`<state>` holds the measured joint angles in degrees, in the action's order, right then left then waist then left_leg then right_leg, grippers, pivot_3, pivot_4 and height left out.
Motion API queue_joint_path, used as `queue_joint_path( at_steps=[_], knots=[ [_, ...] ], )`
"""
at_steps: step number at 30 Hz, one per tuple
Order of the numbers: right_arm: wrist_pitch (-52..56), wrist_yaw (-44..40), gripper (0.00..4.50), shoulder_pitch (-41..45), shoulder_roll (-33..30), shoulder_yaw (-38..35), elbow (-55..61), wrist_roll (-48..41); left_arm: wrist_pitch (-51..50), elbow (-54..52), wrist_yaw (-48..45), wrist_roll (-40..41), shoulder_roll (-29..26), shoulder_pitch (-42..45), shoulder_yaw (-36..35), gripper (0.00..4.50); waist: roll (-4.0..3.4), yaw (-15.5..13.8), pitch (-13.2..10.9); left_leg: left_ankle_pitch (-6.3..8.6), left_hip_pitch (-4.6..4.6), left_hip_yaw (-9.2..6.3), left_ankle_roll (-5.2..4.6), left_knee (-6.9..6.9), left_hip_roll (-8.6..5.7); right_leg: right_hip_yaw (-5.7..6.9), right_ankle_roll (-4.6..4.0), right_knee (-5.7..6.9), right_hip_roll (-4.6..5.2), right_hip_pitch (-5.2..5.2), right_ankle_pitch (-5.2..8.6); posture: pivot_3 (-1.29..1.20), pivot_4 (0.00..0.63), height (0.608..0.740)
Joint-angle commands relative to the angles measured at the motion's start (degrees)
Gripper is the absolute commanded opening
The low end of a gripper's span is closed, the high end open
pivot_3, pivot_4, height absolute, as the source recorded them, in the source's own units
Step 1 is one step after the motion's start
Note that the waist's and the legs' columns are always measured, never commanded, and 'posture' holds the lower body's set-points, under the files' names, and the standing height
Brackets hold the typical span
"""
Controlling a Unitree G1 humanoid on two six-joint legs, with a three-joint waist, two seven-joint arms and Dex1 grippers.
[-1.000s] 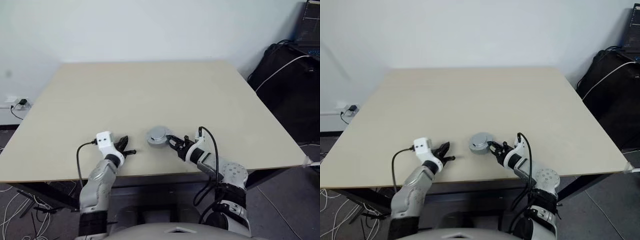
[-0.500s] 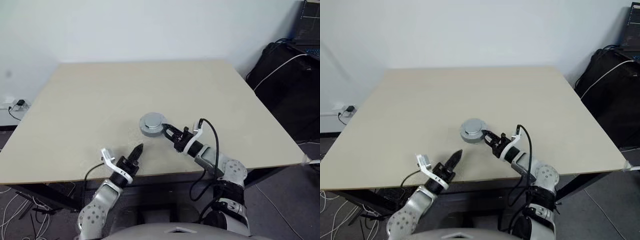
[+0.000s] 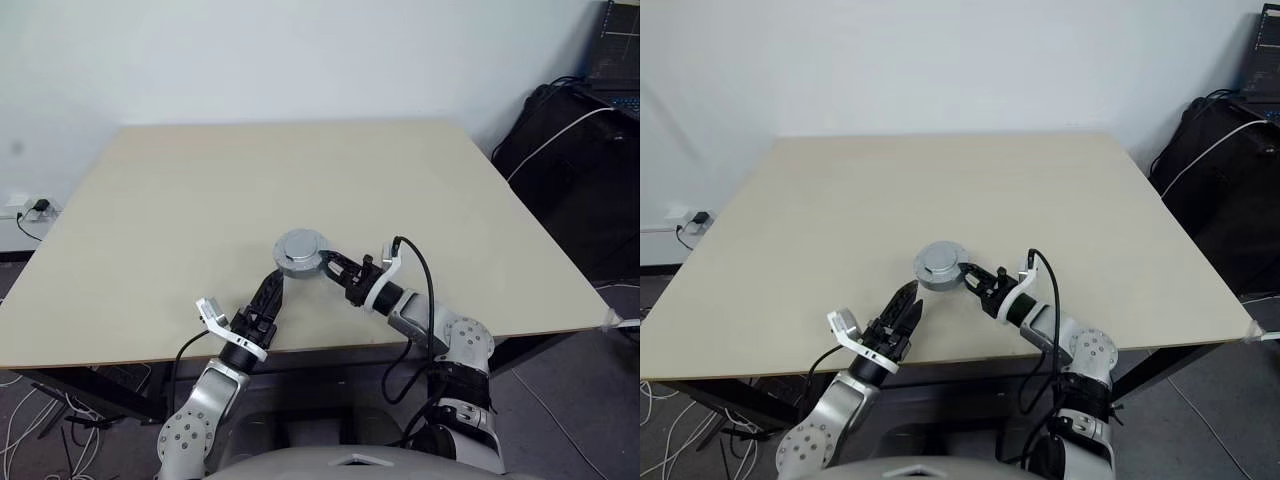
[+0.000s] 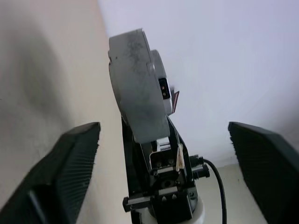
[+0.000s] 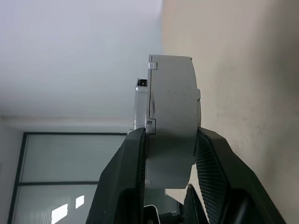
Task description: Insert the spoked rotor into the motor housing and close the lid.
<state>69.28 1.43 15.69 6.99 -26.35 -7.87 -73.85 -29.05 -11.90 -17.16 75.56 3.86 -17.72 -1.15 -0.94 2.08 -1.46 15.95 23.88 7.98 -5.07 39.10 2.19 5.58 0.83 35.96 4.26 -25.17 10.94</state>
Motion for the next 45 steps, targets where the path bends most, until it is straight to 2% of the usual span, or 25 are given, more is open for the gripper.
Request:
queue_joint_path(
  at_steps=[1,12,26,29,34,35,41,45],
  knots=[
    [0.5,-1.2,1.22,1.1,-0.1,1.2,3.4,-4.6,0.6,-0.2,0.8,2.3,8.1,0.5,2.2,4.47,0.0,0.0,0.0,0.0,0.0,0.0,0.0,0.0,0.0,0.0,0.0,0.0,0.0,0.0,0.0,0.0,0.0,0.74],
    [4.7,-1.7,1.22,-0.6,-4.0,5.1,3.5,-8.9,-0.6,1.9,2.8,8.7,7.6,1.2,2.1,4.47,0.01,0.0,0.0,0.0,0.0,0.0,-0.01,0.01,0.0,-0.01,0.0,0.0,0.0,0.03,0.0,0.0,0.0,0.74],
    [6.5,-0.4,1.22,-3.5,-7.6,10.5,5.4,-16.3,-0.7,2.9,3.3,9.9,6.8,1.8,2.9,4.47,0.02,0.0,0.0,0.02,-0.16,-0.04,-0.03,0.02,0.0,0.02,0.01,-0.03,0.13,0.27,0.0,0.0,0.0,0.74],
    [5.8,-0.2,1.22,-3.7,-8.2,11.4,5.4,-16.5,-0.8,3.1,3.5,9.9,6.8,1.8,3.1,3.91,0.02,0.0,0.0,0.02,-0.13,-0.05,-0.03,0.02,0.0,0.02,0.01,-0.06,0.14,0.14,0.0,0.0,0.0,0.74],
    [3.9,0.2,1.22,-4.0,-8.8,12.4,5.9,-15.5,-0.8,3.0,3.4,10.0,6.6,1.7,3.2,2.23,0.02,0.0,0.0,0.02,-0.1,-0.04,-0.03,0.02,0.0,0.02,0.01,-0.05,0.11,0.1,0.0,0.0,0.0,0.74],
    [3.3,0.0,1.22,-4.0,-9.0,12.6,6.2,-14.6,-0.8,3.0,3.4,10.0,6.5,1.7,3.3,2.11,0.02,0.0,0.0,0.02,-0.07,-0.03,-0.03,0.02,0.0,0.01,0.01,-0.05,0.11,0.1,0.0,0.0,0.0,0.74],
    [-0.1,-2.3,1.22,-4.8,-9.8,14.6,9.3,-9.1,-0.5,2.8,3.4,10.1,6.3,1.6,3.6,2.11,0.03,-0.1,0.0,0.02,-0.08,-0.04,-0.03,0.02,0.0,0.02,0.01,-0.05,0.09,0.08,0.0,0.0,0.0,0.74],
    [-0.1,-3.5,2.53,-5.1,-10.6,15.2,9.7,-8.4,0.1,2.6,3.4,9.4,6.3,1.5,3.5,2.11,0.06,-0.2,0.0,0.02,-0.08,-0.04,-0.04,0.03,-0.03,0.03,0.02,-0.05,0.07,0.08,0.0,0.0,0.0,0.74]
  ],
)
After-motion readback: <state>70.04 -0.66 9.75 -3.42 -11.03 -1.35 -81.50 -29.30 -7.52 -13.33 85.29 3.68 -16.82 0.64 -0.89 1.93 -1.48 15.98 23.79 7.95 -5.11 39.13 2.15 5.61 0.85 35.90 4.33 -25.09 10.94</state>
